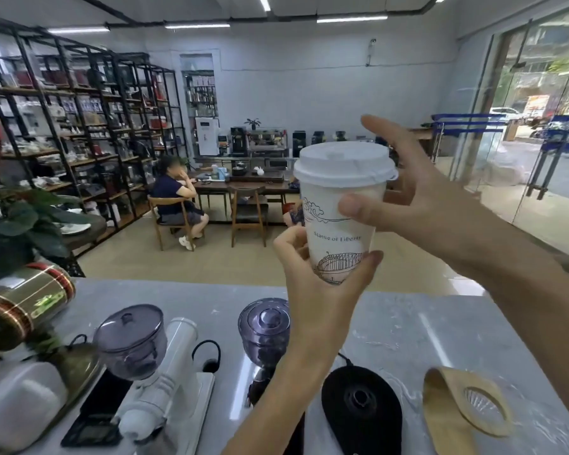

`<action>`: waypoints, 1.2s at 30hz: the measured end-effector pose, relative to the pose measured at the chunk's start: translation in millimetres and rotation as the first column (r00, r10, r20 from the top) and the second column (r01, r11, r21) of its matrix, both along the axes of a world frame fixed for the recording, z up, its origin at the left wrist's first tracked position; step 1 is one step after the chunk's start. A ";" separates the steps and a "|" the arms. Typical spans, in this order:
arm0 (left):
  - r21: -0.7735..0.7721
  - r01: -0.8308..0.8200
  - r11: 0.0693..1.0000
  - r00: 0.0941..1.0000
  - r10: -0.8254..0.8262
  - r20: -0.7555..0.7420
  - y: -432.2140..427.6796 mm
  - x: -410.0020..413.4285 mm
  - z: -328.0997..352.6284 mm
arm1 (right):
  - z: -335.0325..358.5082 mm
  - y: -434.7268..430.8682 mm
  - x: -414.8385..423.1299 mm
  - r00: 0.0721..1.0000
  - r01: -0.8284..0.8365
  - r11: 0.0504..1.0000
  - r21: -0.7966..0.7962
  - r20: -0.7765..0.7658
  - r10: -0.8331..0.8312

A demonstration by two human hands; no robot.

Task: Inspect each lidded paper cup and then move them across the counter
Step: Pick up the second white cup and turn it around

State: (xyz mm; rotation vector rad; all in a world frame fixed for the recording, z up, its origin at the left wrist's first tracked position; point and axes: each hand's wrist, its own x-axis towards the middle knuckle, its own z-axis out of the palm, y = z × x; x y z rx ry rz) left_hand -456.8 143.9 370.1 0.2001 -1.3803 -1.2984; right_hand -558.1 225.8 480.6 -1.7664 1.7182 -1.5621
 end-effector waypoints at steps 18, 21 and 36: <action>0.300 0.131 0.945 0.572 -0.319 0.756 3.5 244.6 -258.6 | -326.3 19.4 189.7 0.887 -0.146 0.863 0.484 0.451 -0.103; 0.421 0.138 0.896 0.520 -0.428 0.740 17.6 277.8 -327.1 | -392.8 34.2 232.2 0.865 -0.105 0.791 0.602 0.448 -0.226; 0.296 0.167 0.940 0.517 -0.339 0.786 -47.2 279.7 -378.8 | -450.6 -24.5 253.4 0.919 -0.091 0.749 0.657 0.346 -0.191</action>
